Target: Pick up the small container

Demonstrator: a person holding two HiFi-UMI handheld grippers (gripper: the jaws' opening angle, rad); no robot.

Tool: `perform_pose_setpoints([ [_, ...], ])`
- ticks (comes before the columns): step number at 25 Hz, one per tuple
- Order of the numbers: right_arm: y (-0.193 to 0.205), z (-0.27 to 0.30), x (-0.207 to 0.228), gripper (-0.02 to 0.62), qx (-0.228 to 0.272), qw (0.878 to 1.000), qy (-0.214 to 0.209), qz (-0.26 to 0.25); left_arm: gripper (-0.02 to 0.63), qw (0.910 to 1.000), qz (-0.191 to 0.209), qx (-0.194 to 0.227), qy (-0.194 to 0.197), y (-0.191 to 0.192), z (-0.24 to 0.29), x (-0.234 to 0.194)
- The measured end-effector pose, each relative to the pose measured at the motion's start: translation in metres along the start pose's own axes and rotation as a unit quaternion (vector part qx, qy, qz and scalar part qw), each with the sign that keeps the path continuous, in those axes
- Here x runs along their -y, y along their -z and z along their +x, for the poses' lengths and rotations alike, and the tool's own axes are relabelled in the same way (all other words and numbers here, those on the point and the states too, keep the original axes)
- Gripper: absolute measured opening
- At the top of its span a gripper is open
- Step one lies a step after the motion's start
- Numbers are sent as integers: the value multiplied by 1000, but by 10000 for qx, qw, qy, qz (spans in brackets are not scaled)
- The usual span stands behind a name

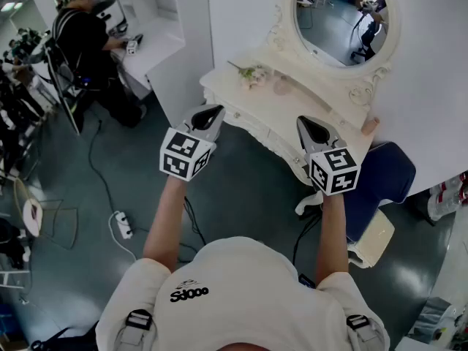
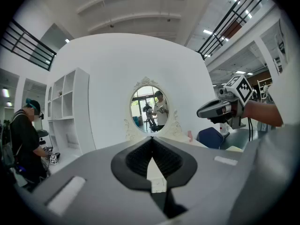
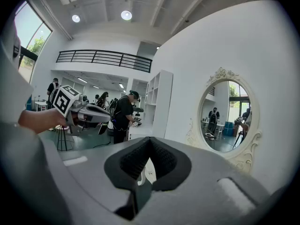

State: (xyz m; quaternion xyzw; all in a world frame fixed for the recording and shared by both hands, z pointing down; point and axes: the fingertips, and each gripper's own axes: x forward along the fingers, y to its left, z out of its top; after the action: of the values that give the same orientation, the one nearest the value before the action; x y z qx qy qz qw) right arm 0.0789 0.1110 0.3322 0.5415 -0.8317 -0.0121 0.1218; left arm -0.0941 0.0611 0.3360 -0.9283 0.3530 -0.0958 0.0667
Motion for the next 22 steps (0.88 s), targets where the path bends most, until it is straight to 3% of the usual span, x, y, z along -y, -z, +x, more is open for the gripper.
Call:
perform_pose_setpoints([
  [14,22,15,-29,2,-152,9991,172,359,18,9992,-261,-155,254,40,-13,-14],
  [22,23,52,-9,2,-135,9995,101,278,18,9992,-264,-189,216,52,19,-39],
])
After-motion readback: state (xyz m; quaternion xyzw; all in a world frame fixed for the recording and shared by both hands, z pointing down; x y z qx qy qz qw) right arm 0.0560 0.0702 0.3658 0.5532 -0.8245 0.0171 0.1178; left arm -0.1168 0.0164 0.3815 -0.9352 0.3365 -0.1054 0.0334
